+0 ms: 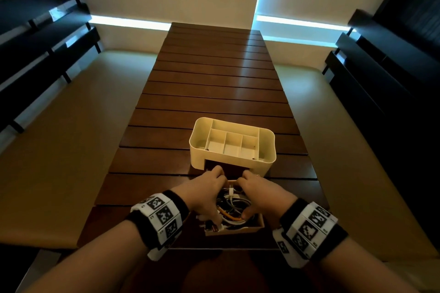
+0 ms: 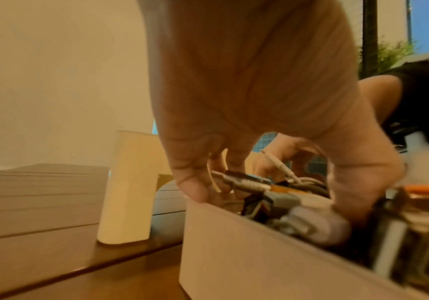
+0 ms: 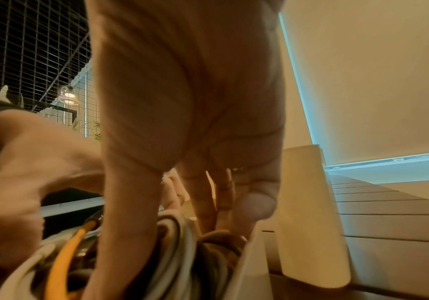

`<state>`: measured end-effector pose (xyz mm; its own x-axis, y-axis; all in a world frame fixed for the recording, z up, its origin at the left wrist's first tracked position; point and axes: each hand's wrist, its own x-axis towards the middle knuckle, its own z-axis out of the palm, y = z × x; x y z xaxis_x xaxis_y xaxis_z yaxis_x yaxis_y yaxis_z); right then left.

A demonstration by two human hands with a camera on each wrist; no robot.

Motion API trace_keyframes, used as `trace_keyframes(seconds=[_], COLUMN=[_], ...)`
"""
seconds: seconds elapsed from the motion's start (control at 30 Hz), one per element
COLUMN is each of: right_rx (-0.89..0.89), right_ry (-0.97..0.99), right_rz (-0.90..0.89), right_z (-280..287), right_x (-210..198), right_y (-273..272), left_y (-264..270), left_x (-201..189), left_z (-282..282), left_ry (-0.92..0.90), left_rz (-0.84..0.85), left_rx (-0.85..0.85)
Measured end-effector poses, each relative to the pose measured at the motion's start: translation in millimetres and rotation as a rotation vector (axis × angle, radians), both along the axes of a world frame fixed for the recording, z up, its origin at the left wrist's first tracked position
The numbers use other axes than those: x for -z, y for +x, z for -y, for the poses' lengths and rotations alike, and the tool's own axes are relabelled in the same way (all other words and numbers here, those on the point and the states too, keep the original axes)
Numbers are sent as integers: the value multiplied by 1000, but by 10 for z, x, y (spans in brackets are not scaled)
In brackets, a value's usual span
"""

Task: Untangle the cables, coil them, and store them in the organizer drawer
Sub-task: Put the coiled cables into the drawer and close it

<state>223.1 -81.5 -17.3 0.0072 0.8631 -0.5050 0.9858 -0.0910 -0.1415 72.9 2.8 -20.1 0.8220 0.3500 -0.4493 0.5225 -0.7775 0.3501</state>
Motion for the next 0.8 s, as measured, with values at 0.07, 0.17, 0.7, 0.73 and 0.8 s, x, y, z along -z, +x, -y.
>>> trace_keyframes(seconds=[0.07, 0.17, 0.7, 0.73, 0.8], right_rx=[-20, -46, 233, 230, 220], right_ry=[-71, -125, 356, 362, 346], right_rz=[58, 111, -102, -96, -129], right_z=[-54, -73, 330, 340, 329], right_x=[-3, 38, 323, 328, 317], right_y=[-24, -92, -234, -247, -209], left_y=[22, 58, -46, -54, -57], left_x=[9, 29, 314, 329, 337], left_z=[35, 76, 76, 82, 58], left_ry=[66, 114, 92, 94, 52], left_rz=[-26, -119, 257, 267, 260], left_rx=[19, 45, -51, -51, -55])
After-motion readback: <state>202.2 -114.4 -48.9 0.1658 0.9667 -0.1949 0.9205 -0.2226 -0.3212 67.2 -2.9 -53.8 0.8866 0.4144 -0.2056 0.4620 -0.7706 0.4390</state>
